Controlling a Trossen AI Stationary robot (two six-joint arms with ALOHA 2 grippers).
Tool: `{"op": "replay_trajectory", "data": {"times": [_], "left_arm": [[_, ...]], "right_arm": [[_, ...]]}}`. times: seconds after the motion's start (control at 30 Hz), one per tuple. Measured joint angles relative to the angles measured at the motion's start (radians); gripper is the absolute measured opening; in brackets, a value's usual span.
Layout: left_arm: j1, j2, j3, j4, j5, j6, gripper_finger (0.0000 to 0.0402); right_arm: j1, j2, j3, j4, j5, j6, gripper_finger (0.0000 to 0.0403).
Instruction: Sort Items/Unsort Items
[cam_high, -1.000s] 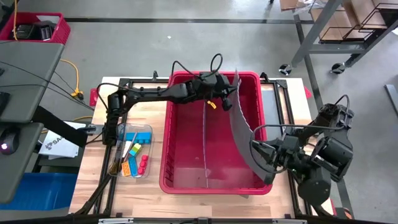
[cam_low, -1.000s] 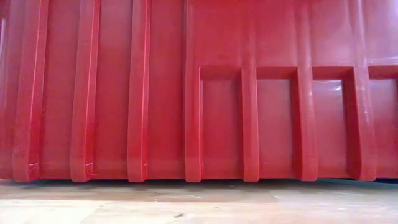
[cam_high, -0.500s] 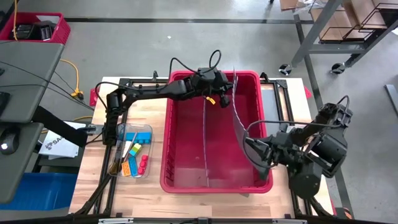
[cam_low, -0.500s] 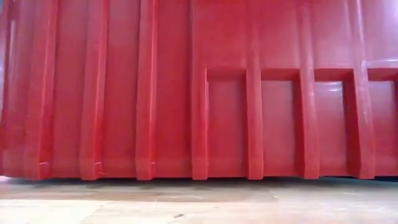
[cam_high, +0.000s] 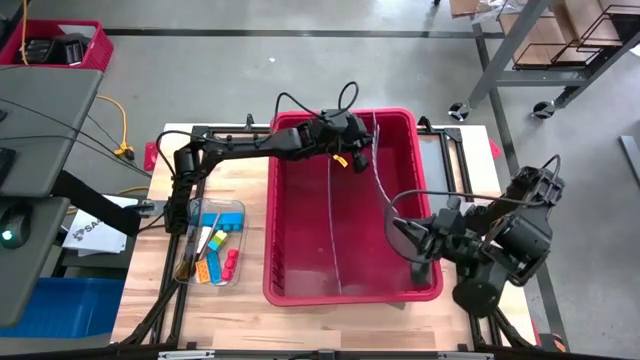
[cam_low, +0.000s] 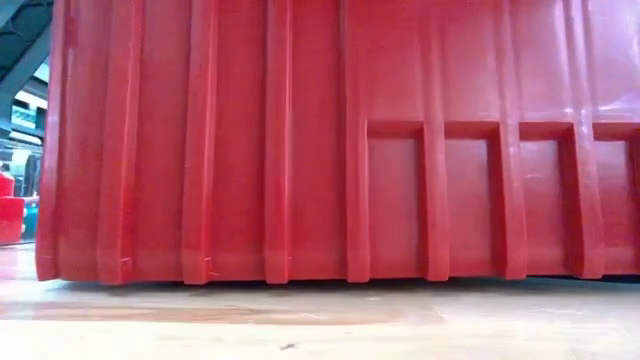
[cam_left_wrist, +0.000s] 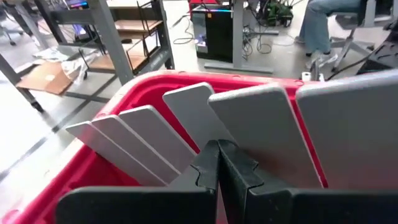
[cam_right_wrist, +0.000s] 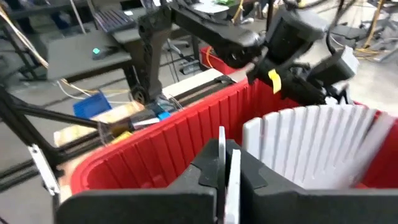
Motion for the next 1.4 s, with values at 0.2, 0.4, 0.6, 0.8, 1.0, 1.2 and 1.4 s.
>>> {"op": "replay_trajectory", "data": {"times": [0.2,0.4,0.6,0.8,1.0,1.2,1.4], "left_arm": [[0.008,0.000,0.000,-0.054,0.000,0.048,0.0000],[0.011,-0.003,0.000,-0.060,0.000,0.049,0.0000],[0.019,-0.015,0.001,-0.073,0.000,0.063,0.0000],[0.033,-0.019,0.002,-0.148,-0.003,0.066,0.0000],[0.036,-0.019,0.002,-0.184,-0.005,0.066,0.0000],[0.036,-0.019,0.002,-0.197,-0.006,0.071,0.0000],[0.041,-0.047,0.002,-0.259,-0.005,0.091,0.0000]], "right_arm": [[0.000,0.041,-0.001,-0.085,0.002,0.140,0.0000],[0.000,0.047,-0.002,-0.074,0.075,0.183,0.0000],[0.000,0.047,-0.002,-0.070,0.094,0.186,0.0000],[0.000,0.049,-0.002,-0.079,0.091,0.185,0.0000],[0.000,0.054,-0.002,-0.103,0.092,0.201,0.0000],[0.001,0.062,-0.056,-0.141,0.099,0.340,0.0000],[0.001,0.062,-0.089,-0.142,0.102,0.413,0.0000]]}}
